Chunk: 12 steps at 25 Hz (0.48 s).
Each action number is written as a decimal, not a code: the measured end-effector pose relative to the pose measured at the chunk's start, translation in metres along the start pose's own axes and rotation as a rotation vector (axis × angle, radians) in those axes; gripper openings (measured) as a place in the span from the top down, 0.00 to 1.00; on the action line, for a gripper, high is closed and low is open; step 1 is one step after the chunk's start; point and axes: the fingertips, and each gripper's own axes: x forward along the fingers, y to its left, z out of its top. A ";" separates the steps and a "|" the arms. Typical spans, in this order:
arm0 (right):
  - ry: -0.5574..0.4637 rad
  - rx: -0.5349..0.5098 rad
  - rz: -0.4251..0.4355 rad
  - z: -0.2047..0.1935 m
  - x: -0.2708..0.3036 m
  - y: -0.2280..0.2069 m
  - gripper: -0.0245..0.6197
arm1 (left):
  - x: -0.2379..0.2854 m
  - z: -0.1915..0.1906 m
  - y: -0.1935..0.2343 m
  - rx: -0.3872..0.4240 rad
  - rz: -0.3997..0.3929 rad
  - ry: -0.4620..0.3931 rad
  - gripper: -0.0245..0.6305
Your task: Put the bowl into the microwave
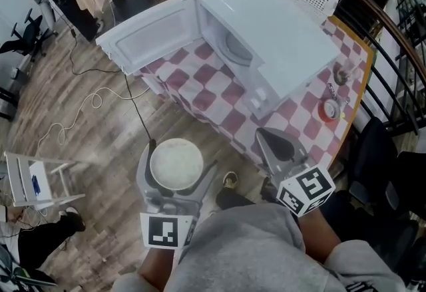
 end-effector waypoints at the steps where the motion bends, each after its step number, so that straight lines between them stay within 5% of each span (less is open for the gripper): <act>1: 0.001 0.002 0.000 0.000 0.002 -0.003 0.97 | 0.004 0.000 -0.001 -0.003 -0.003 0.006 0.14; 12: -0.009 0.017 0.053 0.002 0.013 -0.012 0.97 | 0.026 0.007 -0.005 0.047 0.022 -0.009 0.14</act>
